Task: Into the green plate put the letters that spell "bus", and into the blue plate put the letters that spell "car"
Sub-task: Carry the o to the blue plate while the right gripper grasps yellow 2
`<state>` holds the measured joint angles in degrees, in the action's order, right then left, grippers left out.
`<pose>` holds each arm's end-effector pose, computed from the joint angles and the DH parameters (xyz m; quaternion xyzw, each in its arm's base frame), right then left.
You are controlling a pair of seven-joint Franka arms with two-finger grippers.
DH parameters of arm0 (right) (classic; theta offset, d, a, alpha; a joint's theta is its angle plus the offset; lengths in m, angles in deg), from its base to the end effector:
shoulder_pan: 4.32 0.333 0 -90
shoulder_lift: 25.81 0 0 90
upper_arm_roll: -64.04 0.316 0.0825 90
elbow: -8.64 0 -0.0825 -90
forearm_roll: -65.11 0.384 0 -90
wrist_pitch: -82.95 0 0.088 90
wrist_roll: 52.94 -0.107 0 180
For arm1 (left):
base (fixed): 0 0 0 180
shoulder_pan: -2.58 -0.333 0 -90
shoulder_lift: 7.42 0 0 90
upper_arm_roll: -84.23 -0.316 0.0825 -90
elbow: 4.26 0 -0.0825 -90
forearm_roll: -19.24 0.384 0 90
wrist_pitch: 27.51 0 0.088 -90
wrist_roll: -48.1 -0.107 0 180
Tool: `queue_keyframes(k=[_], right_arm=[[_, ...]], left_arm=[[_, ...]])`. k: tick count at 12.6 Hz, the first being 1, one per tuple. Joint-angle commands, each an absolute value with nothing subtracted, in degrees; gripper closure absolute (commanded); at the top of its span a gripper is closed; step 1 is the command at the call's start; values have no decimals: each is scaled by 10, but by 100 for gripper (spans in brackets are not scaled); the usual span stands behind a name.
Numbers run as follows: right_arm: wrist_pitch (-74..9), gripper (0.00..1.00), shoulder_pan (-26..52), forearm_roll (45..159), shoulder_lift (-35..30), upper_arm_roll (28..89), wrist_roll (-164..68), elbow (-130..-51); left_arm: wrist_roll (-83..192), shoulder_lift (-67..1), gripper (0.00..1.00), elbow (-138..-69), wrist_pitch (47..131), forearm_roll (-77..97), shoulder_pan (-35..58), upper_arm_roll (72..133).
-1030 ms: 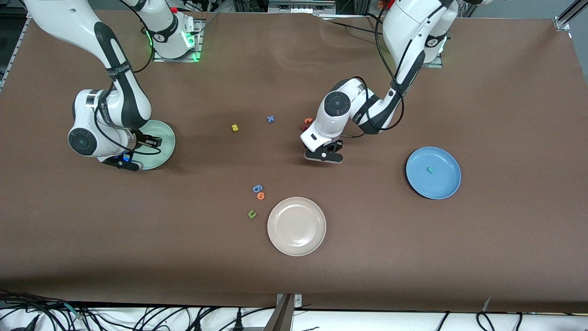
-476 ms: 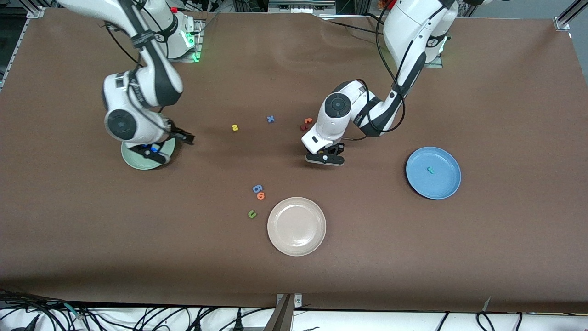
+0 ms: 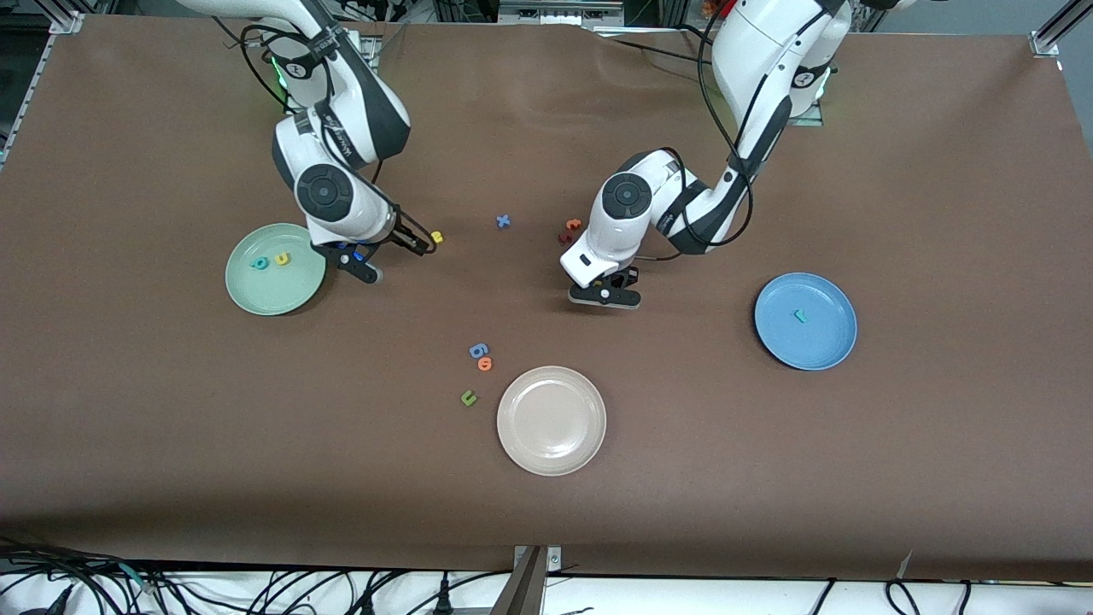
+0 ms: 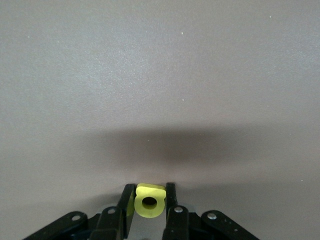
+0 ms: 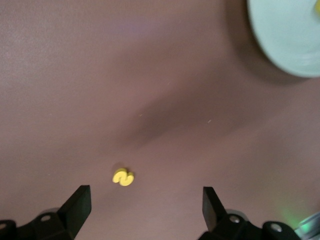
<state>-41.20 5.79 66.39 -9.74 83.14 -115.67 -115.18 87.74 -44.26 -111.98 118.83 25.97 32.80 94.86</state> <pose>0.4655 0.2620 0.2547 0.9458 -0.2927 -0.1289 0.0555 0.4853 -0.4145 0.1736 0.9987 -0.0394 0.0035 0.0310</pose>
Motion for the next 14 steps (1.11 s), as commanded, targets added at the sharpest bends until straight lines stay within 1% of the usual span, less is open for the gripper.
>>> queue_keyframes(k=[1, 3, 4, 7, 9, 11, 14], right_arm=[[-491, 1, 51, 665, -95, 856, -1228, -1198], [-546, 2, 51, 665, -82, 868, -1257, -1221], [-565, 2, 51, 665, -74, 876, -1273, -1228], [-626, 5, 51, 665, -63, 881, -1281, -1258], [-651, 7, 52, 665, -56, 884, -1280, -1273], [-678, 14, 52, 665, -52, 885, -1280, -1285], [-697, 32, 51, 665, -46, 885, -1281, -1292]], left_arm=[[898, -457, 77, -1105, 1179, 286, 338, 943], [895, -450, 80, -1101, 1156, 286, 331, 943], [891, -443, 80, -1087, 1130, 287, 327, 939], [828, -441, 81, -1018, 1001, 286, 290, 939], [770, -434, 84, -1008, 959, 286, 253, 940], [688, -428, 85, -1008, 933, 286, 211, 940], [547, -416, 85, -1008, 898, 287, 137, 940]])
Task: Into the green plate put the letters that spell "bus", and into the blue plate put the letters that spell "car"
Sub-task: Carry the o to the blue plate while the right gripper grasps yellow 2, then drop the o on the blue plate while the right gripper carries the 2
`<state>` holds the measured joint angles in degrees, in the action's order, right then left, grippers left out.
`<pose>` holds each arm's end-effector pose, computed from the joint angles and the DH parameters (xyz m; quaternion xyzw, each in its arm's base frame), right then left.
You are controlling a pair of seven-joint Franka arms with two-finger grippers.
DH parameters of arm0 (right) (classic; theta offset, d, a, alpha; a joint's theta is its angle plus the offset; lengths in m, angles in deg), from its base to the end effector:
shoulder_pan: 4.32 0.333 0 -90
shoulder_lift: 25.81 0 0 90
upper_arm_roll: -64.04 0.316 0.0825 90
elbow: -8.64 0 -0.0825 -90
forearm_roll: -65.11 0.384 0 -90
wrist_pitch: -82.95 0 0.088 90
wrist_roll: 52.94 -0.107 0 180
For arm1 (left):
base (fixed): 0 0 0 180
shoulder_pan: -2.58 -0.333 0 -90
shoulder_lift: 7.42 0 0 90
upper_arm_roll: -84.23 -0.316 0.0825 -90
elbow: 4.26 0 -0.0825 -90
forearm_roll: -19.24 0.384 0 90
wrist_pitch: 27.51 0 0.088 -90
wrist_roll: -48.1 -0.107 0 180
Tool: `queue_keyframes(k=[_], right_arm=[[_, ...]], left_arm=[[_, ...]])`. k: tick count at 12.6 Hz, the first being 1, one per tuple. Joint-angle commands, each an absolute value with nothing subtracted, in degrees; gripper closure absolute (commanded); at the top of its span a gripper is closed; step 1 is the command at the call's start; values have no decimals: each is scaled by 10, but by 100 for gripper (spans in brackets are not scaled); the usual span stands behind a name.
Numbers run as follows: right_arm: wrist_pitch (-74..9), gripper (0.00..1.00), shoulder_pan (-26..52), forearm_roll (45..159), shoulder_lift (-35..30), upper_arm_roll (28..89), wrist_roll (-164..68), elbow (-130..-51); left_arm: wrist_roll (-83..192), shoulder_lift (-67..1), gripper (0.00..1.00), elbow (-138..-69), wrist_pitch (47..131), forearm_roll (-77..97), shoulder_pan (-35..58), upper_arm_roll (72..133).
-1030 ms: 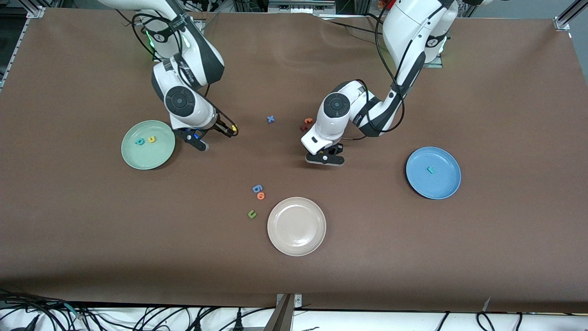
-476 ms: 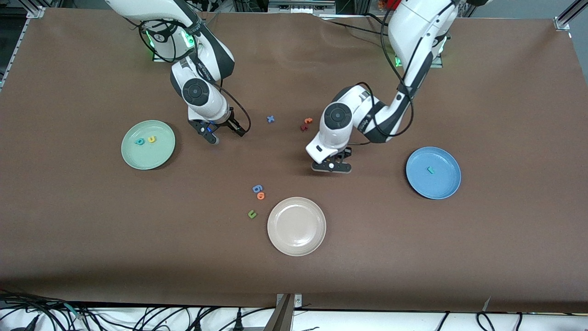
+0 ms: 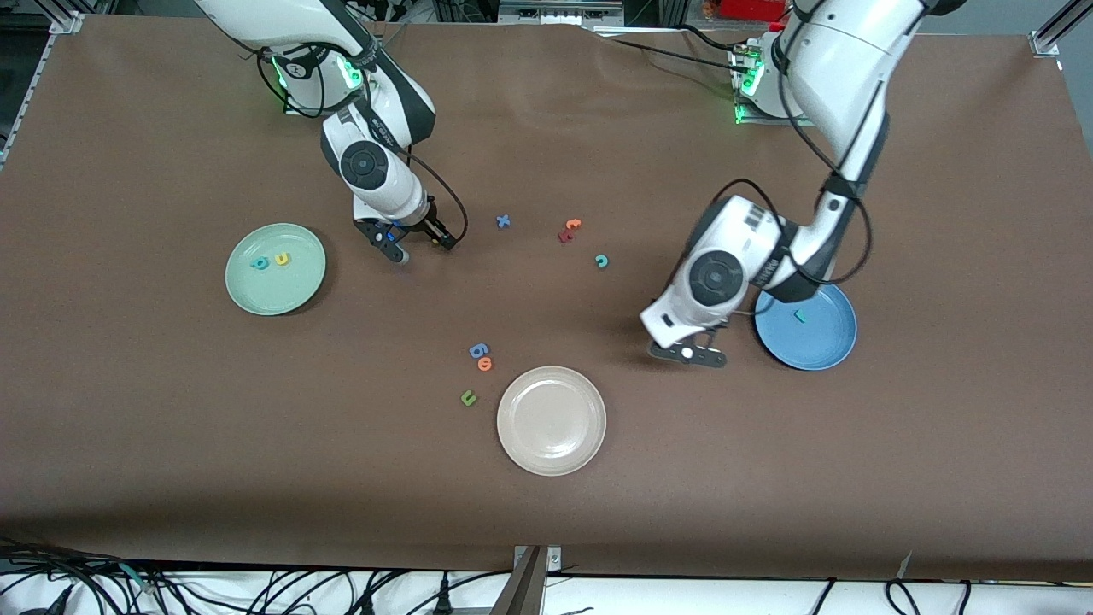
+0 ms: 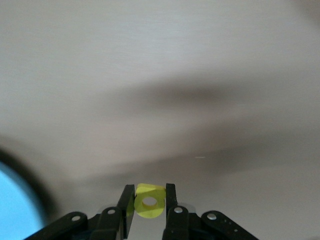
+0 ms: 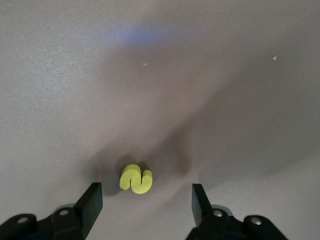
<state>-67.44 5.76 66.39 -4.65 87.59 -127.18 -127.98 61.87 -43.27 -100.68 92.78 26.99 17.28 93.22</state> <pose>0.4032 0.2810 0.1717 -0.9272 0.3630 0.0923 0.0055 0.6073 -0.2492 0.2247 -0.9883 0.1157 0.0917 0.0391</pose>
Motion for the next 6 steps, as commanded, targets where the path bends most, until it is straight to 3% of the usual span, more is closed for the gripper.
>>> queue_keyframes(k=[1, 2, 6], right_arm=[[-708, 33, 51, 665, -45, 885, -1280, -1298], [-721, 36, 51, 665, -44, 885, -1280, -1304], [-728, 74, 51, 665, -44, 885, -1278, -1308]], left_arm=[[502, -412, 86, -1008, 884, 287, 116, 940], [459, -410, 87, -1008, 867, 287, 99, 939], [362, -388, 87, -1029, 843, 300, 43, 939]])
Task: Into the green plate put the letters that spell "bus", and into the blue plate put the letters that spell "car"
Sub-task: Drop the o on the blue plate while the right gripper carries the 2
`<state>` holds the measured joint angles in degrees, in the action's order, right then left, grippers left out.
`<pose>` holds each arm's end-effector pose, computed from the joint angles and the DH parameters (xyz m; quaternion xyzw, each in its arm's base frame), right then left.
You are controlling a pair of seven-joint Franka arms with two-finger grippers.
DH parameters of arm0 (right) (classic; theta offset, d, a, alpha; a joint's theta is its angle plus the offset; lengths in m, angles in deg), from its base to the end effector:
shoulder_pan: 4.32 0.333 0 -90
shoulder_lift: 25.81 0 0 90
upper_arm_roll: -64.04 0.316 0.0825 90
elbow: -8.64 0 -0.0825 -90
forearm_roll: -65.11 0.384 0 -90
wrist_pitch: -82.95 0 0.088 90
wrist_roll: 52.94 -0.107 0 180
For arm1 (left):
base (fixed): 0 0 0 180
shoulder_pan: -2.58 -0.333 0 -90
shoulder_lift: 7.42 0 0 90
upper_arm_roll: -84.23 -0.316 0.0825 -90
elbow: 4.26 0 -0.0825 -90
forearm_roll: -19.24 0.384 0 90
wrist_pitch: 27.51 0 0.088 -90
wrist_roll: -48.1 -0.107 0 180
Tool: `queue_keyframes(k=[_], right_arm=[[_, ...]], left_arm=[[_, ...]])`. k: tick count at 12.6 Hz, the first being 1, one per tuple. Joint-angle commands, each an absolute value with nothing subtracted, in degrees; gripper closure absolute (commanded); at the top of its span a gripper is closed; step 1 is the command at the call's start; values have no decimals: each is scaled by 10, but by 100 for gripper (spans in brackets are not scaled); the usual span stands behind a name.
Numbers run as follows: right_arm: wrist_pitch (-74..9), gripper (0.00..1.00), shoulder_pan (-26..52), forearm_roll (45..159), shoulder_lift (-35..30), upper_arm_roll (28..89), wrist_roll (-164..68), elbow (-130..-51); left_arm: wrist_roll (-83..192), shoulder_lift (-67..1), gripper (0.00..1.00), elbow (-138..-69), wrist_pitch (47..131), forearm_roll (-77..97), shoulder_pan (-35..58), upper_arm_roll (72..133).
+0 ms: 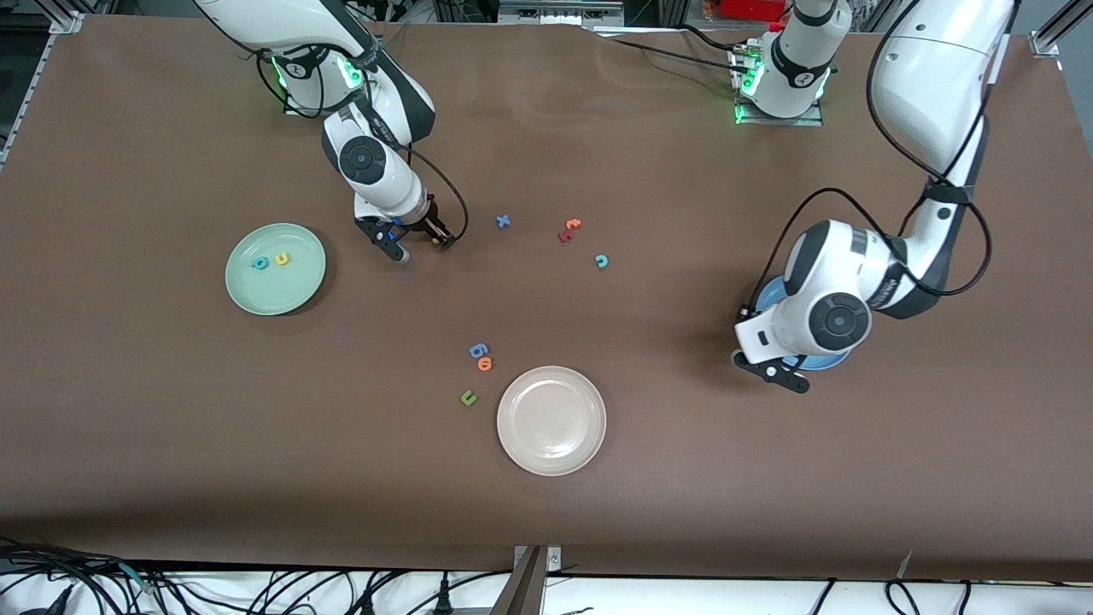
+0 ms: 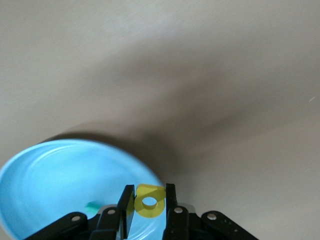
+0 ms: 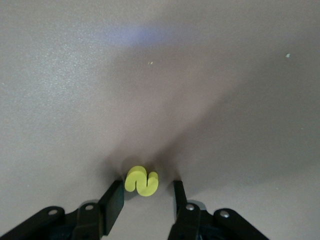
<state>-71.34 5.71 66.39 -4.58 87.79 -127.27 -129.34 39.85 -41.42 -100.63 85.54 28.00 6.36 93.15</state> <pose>0.4000 0.2808 0.1695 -0.9274 0.3647 0.0797 0.0230 0.6323 -0.1236 0.2383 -0.9660 0.2125 0.1449 0.0260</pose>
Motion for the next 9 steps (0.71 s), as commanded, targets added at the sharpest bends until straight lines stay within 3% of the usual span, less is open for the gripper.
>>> queue_keyframes(k=[1, 4, 9], right_arm=[[-728, 79, 51, 665, -44, 885, -1276, -1308], [-725, 87, 51, 665, -45, 884, -1276, -1308], [-699, 88, 51, 664, -61, 885, -1272, -1300]], left_arm=[[350, -382, 87, -1035, 843, 301, 30, 940], [344, -354, 87, -1084, 884, 301, 6, 943], [345, -316, 87, -1216, 1073, 301, -30, 943]])
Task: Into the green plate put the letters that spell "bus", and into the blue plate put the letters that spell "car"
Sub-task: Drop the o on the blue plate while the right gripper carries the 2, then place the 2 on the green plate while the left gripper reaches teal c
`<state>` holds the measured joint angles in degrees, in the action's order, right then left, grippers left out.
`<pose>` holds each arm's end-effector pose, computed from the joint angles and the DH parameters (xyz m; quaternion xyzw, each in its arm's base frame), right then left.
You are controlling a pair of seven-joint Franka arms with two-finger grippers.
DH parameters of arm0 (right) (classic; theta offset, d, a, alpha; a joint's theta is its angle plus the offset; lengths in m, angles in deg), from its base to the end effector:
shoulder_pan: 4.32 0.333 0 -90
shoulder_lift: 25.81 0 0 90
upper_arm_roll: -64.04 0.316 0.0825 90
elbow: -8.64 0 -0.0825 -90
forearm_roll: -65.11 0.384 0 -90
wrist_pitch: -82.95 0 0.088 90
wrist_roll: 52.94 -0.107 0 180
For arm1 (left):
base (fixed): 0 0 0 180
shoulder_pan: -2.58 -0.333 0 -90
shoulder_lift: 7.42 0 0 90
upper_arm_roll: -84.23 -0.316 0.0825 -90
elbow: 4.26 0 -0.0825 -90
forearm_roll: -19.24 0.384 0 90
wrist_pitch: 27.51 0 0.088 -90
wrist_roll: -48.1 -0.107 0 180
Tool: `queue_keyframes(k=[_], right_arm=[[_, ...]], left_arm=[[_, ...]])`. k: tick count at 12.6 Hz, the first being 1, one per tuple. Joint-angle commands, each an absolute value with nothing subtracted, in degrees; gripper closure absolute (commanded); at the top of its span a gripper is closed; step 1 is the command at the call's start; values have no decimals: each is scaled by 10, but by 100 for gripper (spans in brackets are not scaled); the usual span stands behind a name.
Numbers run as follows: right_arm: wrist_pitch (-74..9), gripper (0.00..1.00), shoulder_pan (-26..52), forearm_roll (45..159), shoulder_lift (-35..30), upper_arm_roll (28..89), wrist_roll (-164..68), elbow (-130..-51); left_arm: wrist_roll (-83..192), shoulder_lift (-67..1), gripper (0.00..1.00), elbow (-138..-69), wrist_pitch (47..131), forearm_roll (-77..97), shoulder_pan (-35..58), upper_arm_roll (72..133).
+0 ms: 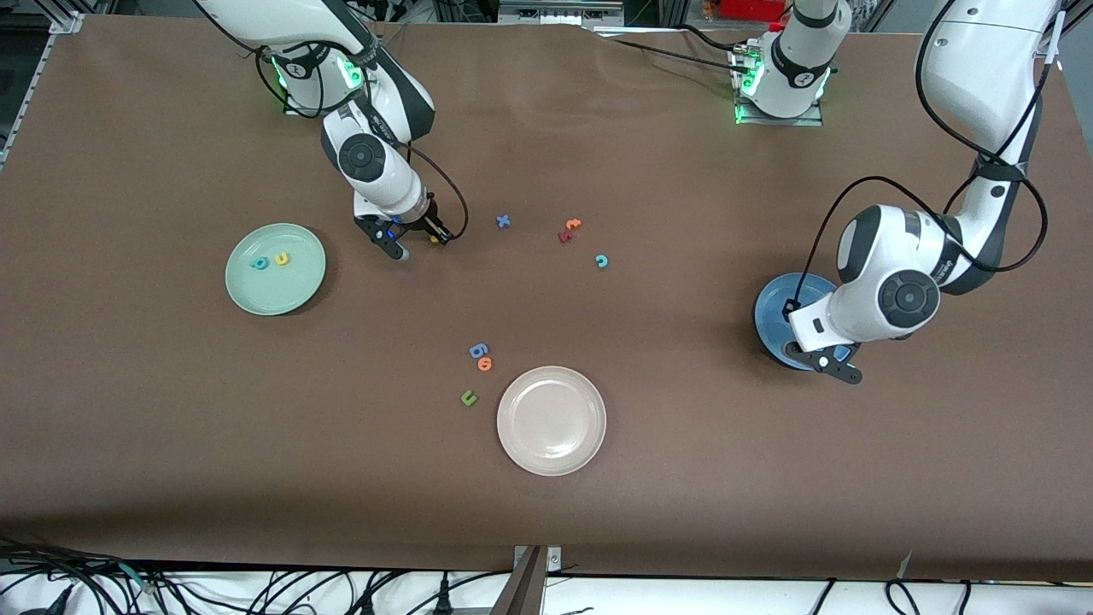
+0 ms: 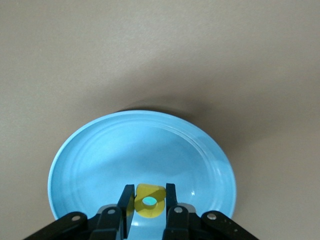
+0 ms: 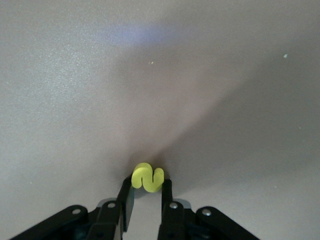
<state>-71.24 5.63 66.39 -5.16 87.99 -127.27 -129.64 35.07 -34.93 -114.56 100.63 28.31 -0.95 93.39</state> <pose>0.3989 0.2810 0.1725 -0.9281 0.3633 0.0778 0.0233 0.6056 -0.0518 0.2292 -0.9745 0.2086 0.0807 0.0155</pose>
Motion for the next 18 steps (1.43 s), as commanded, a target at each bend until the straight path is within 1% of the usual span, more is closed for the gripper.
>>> queue_keyframes(k=[1, 2, 3, 4, 6, 7, 8, 9, 11, 13, 16, 18], right_arm=[[-671, 88, 51, 663, -67, 885, -1270, -1292], [-636, 88, 51, 661, -80, 883, -1265, -1280], [-598, 88, 51, 662, -88, 880, -1252, -1265], [-562, 88, 50, 662, -94, 875, -1243, -1245], [-471, 88, 50, 662, -98, 856, -1216, -1194], [-417, 88, 50, 662, -99, 837, -1186, -1165], [-379, 88, 50, 662, -99, 814, -1154, -1144], [-358, 88, 50, 662, -103, 793, -1119, -1134], [-340, 88, 49, 663, -113, 747, -1036, -1133], [-332, 88, 50, 663, -113, 692, -940, -1136], [-331, 88, 49, 664, -107, 626, -821, -1147], [-332, 88, 48, 664, -98, 614, -795, -1155]], left_arm=[[346, -315, 87, -1232, 1100, 301, -32, 943], [348, -314, 86, -1240, 1109, 301, -32, 943], [344, -314, 38, -1239, 1109, 304, -32, 943], [345, -314, 0, -1238, 1107, 306, -31, 943], [353, -314, 0, -1233, 1102, 306, -25, 943], [355, -313, 0, -1233, 1102, 306, -24, 948], [381, -312, 0, -1232, 1101, 299, -25, 970], [447, -312, 0, -1233, 1100, 299, -26, 1000], [567, -321, 0, -1234, 1101, 299, -23, 1067], [665, -326, 0, -1234, 1101, 299, -5, 1107], [843, -341, 0, -1232, 1109, 300, 70, 1115], [938, -350, 0, -1233, 1130, 301, 99, 1115]])
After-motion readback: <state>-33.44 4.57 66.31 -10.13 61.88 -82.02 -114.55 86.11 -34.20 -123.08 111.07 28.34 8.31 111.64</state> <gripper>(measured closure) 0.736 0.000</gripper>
